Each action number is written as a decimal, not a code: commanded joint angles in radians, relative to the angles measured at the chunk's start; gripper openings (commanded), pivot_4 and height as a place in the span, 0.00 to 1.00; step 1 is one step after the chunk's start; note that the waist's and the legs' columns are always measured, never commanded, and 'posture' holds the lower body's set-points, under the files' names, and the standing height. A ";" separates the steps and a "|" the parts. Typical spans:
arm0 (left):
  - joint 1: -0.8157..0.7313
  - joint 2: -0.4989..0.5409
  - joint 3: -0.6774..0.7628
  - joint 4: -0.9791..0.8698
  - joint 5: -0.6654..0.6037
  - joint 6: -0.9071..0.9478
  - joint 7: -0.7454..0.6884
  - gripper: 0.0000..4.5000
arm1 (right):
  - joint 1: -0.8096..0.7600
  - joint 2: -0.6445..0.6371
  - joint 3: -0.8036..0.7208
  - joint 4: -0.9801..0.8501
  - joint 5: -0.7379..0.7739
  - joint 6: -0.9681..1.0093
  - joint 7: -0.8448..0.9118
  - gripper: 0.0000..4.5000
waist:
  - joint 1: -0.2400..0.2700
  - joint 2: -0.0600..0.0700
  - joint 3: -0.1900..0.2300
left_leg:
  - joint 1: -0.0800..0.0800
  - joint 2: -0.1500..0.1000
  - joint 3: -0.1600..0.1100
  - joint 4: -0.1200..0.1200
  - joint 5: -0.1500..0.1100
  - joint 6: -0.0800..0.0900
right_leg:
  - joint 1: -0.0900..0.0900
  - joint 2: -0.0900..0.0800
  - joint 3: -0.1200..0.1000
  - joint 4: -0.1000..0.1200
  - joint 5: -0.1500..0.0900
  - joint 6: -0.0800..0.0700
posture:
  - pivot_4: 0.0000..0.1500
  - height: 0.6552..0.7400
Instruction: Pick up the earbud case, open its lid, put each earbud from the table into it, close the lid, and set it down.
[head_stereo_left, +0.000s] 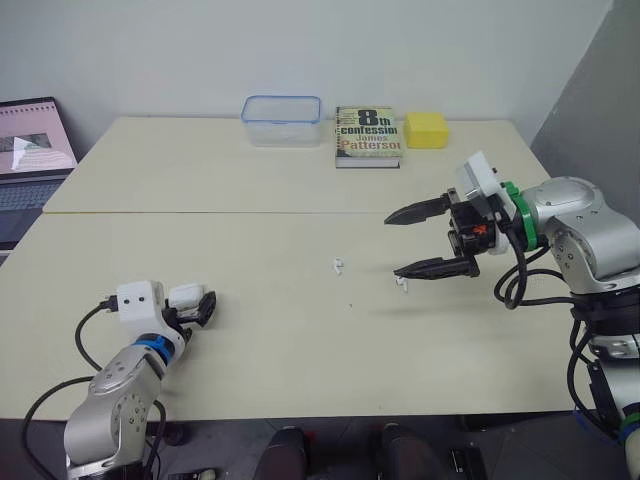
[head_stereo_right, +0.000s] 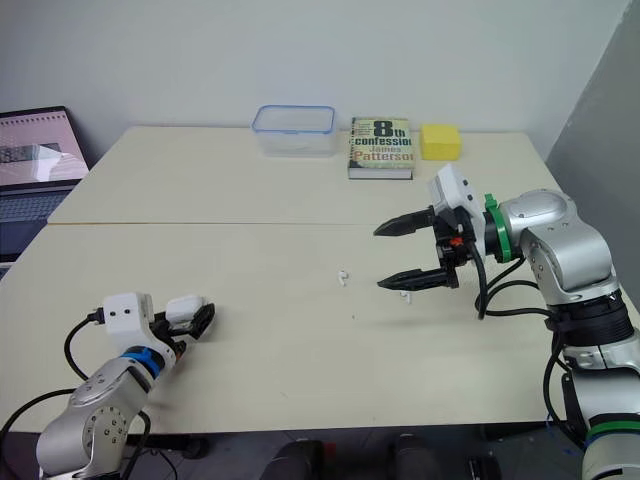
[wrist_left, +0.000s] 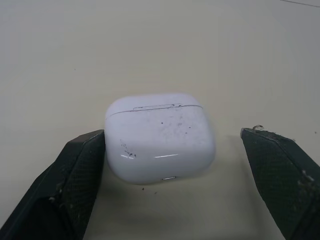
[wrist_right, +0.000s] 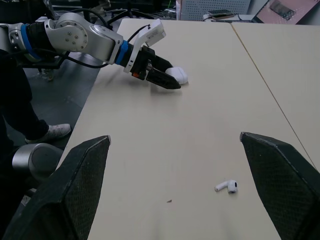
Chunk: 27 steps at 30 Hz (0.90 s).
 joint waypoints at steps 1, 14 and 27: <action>0.002 0.022 0.017 0.032 0.002 0.039 0.002 0.91 | -0.030 0.004 -0.014 -0.032 0.005 -0.014 0.001 1.00 | 0.000 0.000 0.000 | 0.000 0.000 0.000 0.000 0.000 0.000 | 0.000 0.000 0.000 0.000 0.000 0.000 | 1.00 1.00; 0.072 0.156 -0.180 -0.025 0.052 -0.114 -0.295 0.62 | 0.100 -0.074 -0.071 -0.139 0.015 0.002 -0.036 1.00 | 0.005 0.000 0.000 | -0.001 0.000 0.000 0.000 0.000 0.000 | 0.000 0.000 0.000 -0.002 0.000 0.000 | 1.00 1.00; -0.178 0.112 -0.547 0.154 0.197 -0.771 -0.747 0.62 | 0.307 -0.034 -0.125 -0.442 0.261 0.618 -0.459 1.00 | 0.023 0.000 0.000 | -0.002 0.000 0.002 0.000 0.000 0.000 | -0.002 0.001 0.001 -0.003 0.003 -0.005 | 1.00 1.00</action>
